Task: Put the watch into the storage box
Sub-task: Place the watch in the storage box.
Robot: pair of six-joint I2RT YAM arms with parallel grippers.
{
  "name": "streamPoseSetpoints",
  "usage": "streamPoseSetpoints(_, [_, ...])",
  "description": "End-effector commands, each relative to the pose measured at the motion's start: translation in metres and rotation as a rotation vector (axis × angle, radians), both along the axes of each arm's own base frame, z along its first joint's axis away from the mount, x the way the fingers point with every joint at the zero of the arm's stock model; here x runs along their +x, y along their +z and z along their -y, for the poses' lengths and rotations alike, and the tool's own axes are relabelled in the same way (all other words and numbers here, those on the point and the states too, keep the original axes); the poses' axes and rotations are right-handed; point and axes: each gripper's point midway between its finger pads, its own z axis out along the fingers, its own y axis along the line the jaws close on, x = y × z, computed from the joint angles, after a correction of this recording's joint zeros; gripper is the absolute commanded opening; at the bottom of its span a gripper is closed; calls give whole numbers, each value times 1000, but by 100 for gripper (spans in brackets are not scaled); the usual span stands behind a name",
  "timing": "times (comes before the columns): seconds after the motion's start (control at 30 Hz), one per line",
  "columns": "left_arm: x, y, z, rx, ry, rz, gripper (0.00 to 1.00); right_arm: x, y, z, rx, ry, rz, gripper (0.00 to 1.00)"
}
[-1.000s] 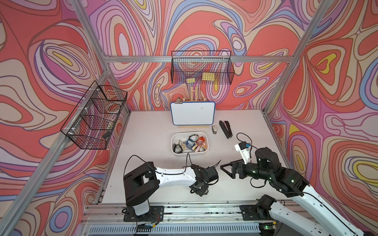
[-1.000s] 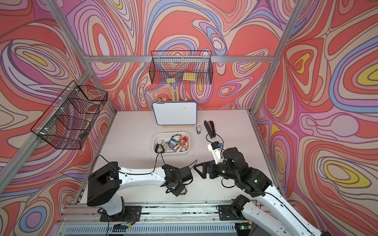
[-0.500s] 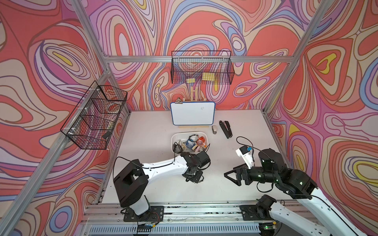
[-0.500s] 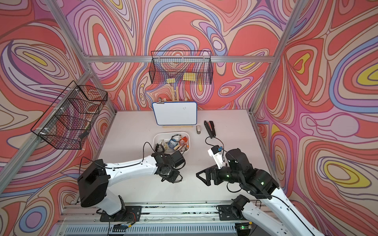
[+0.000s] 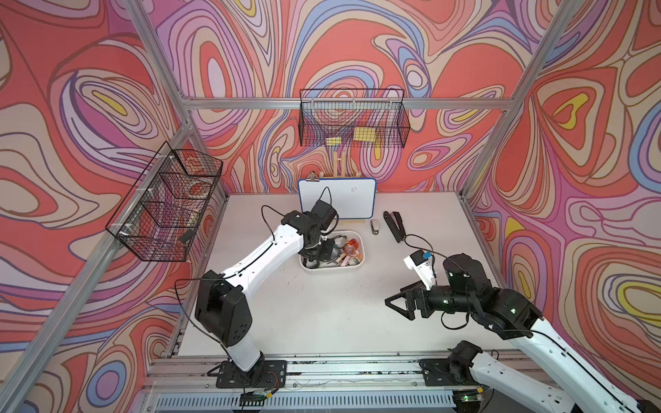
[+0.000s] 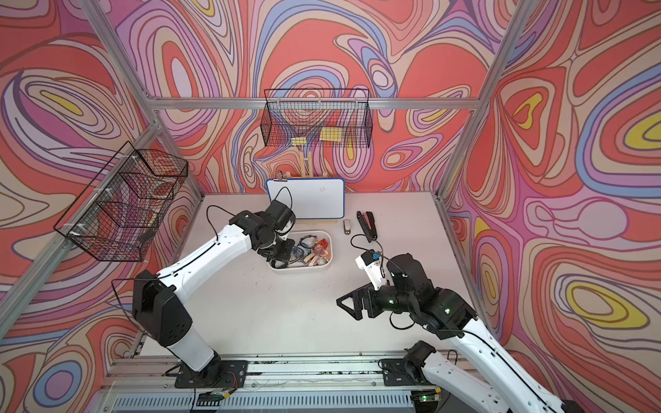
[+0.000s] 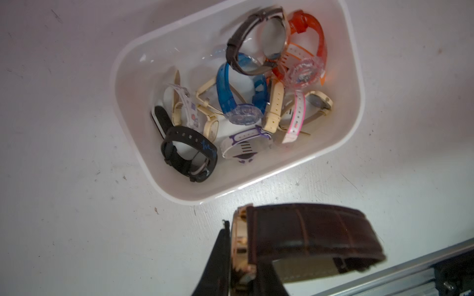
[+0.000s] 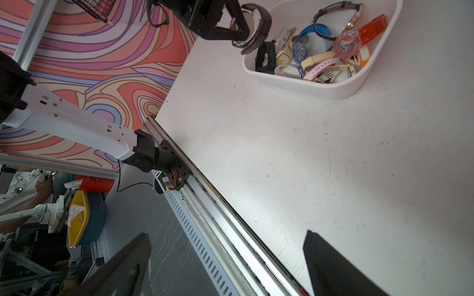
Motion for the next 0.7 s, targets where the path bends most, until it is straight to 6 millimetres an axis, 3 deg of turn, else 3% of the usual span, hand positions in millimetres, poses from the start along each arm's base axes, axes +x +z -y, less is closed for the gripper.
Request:
streamPoseSetpoints(0.0, [10,-8,-15,55,-19,-65,7,8,20,-10,39,49,104,98])
streamPoseSetpoints(0.3, [57,-29,-25,111,-4,-96,7,45,-5,-27,-121,89,173,98])
streamPoseSetpoints(0.67, [79,-61,-30,167,-7,-152,7,84,-21,-68,-225,158,246,98])
